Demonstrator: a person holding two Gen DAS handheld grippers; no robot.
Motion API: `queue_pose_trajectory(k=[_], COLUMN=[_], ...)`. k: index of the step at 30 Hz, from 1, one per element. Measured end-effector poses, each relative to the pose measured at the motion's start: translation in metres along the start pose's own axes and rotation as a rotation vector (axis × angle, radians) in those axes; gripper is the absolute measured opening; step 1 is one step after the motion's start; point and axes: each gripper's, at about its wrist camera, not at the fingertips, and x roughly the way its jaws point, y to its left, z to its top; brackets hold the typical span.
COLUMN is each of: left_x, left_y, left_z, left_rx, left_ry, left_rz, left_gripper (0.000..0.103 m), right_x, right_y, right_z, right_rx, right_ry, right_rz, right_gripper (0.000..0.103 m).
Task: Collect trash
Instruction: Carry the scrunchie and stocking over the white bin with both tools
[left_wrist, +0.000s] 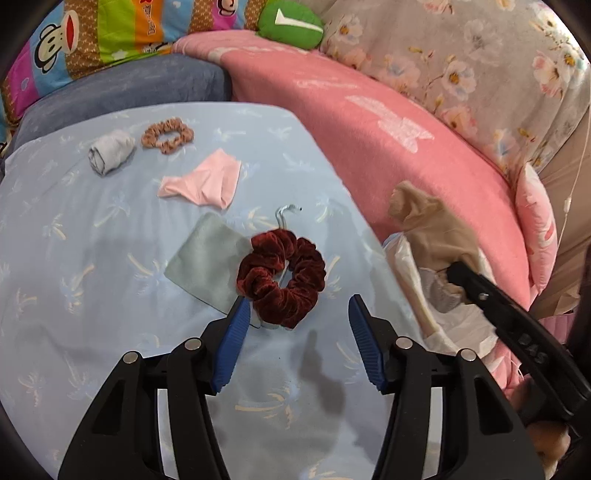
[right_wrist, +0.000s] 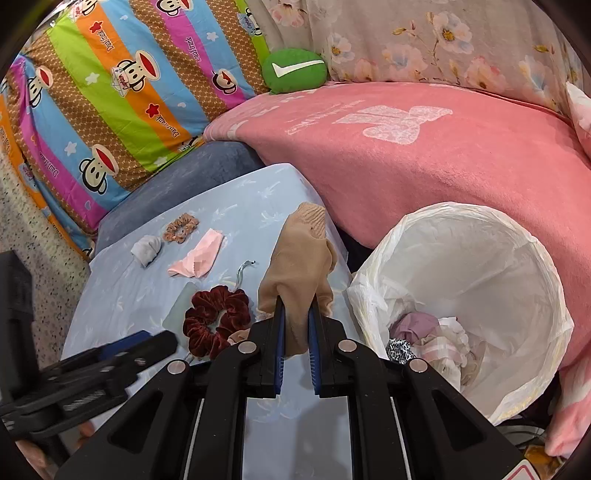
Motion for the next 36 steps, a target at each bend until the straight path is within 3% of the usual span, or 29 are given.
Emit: queue_pose_trajectory(k=[7,10,17,26,36], left_x=[0.033,0.037,0.043,0.019,0.015], left_y=[0.003,0.008,0.003,-0.029,-0.091], left_z=[0.004,0.007,0.011,0.018,0.032], left_rx=[-0.022,-0.052,-0.028,0.04,0.157], left_ry=[0.034,0.037,0.058,0.005,-0.029], left_rz=[0.078,0.065,0.054,-0.007,-0.092], left_gripper=[0.053,0.05,0.012,0.011,0.01], right_x=[-0.002,-0.001,0.004,-0.003,-0.024], right_y=[-0.003,-0.005,-0.008,-0.016,-0.051], right_z=[-0.001,-0.001,-0.004,-0.002,0.002], right_rx=[-0.005,-0.003,0.005,0.024,0.081], right_ry=[0.002,0.006,0.018,-0.005,-0.053], right_rz=[-0.004,-0.005,0.0,-0.005,-0.061], right_gripper=[0.01,0.01,0.01,0.01,0.01])
